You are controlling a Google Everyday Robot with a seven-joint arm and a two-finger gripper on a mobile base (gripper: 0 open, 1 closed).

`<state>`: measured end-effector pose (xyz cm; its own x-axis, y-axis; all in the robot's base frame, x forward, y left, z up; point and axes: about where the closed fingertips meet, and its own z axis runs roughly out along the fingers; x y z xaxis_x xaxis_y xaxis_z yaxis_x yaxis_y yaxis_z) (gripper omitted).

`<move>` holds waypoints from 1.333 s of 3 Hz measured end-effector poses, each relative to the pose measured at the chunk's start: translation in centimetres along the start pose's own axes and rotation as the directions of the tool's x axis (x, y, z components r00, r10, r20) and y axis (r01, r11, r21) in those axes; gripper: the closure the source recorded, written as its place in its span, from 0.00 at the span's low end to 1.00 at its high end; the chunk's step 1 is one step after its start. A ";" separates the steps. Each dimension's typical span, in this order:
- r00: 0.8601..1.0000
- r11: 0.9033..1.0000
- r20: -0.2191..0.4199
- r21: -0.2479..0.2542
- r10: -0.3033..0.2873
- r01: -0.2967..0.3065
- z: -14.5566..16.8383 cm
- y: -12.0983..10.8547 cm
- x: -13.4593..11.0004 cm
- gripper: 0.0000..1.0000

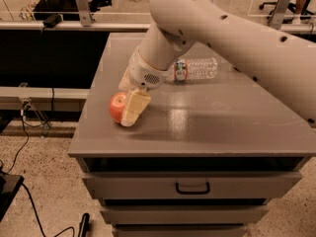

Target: Pick apple

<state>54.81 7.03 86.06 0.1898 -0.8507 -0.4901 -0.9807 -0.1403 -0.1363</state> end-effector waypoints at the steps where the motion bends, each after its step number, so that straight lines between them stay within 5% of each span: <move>1: 1.000 1.000 0.014 -0.021 -0.007 0.007 0.9 0.1 -0.5 0.54; 2: 1.000 0.999 0.028 -0.033 -0.010 0.011 1.2 0.2 -0.8 0.77; 3: 0.999 1.000 0.041 0.021 0.003 -0.003 -2.4 -0.1 -0.6 0.98; 4: 0.999 1.000 0.040 0.023 0.001 -0.002 -2.6 0.0 -0.7 1.00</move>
Offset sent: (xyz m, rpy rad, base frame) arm -0.0024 0.0142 -0.0069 0.0379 0.0369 0.0374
